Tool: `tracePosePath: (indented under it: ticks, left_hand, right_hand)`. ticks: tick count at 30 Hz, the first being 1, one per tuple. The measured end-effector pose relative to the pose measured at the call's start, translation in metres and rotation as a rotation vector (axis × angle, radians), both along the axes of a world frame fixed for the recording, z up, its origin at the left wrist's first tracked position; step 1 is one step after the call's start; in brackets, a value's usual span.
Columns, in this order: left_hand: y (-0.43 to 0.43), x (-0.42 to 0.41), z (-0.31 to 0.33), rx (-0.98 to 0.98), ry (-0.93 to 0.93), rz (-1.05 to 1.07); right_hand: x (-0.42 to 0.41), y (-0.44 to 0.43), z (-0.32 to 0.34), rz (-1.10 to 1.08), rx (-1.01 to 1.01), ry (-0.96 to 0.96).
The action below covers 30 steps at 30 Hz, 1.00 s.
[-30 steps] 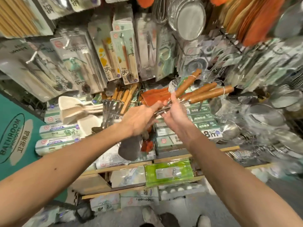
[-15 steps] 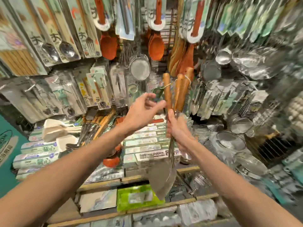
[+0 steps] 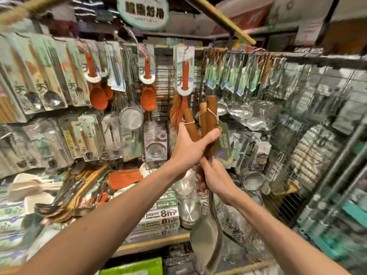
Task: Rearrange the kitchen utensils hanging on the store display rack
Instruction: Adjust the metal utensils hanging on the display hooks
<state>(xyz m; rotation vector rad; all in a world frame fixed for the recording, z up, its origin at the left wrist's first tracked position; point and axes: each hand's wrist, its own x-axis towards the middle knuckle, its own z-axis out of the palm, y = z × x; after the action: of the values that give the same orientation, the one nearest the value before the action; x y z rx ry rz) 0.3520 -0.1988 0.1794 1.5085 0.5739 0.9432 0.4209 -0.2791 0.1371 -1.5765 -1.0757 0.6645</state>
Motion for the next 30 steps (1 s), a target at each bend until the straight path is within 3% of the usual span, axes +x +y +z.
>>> tracePosePath:
  ticks: [4,8,15,19,21,24,28,30]
  left_hand:
    - [0.021,0.008,0.020,0.083,0.034,0.062]
    - [0.045,0.006,0.036,0.123,0.134,-0.101]
    - [0.098,0.021,0.043,0.223,0.154,0.046]
    - [0.110,0.020,0.047,0.727,0.343,0.409]
    - [0.114,0.018,0.054,0.836,0.261,0.491]
    - [0.130,0.028,0.066,0.771,0.062,0.484]
    - [0.152,0.054,0.069,0.413,0.114,0.110]
    - [0.154,0.068,0.067,0.375,0.145,0.037]
  right_hand:
    - [0.014,0.010,0.019,0.047,0.078,0.147]
    - [0.025,0.035,0.037,0.023,0.135,0.212]
    - [0.040,0.084,0.052,-0.090,0.156,0.101]
    - [0.051,0.107,0.054,-0.120,0.154,0.144]
    - [0.060,0.113,0.055,-0.116,0.156,0.143]
    - [0.072,0.118,0.053,-0.058,0.156,0.157]
    - [0.086,0.121,0.057,-0.008,0.140,0.172]
    - [0.094,0.121,0.061,0.006,0.128,0.152]
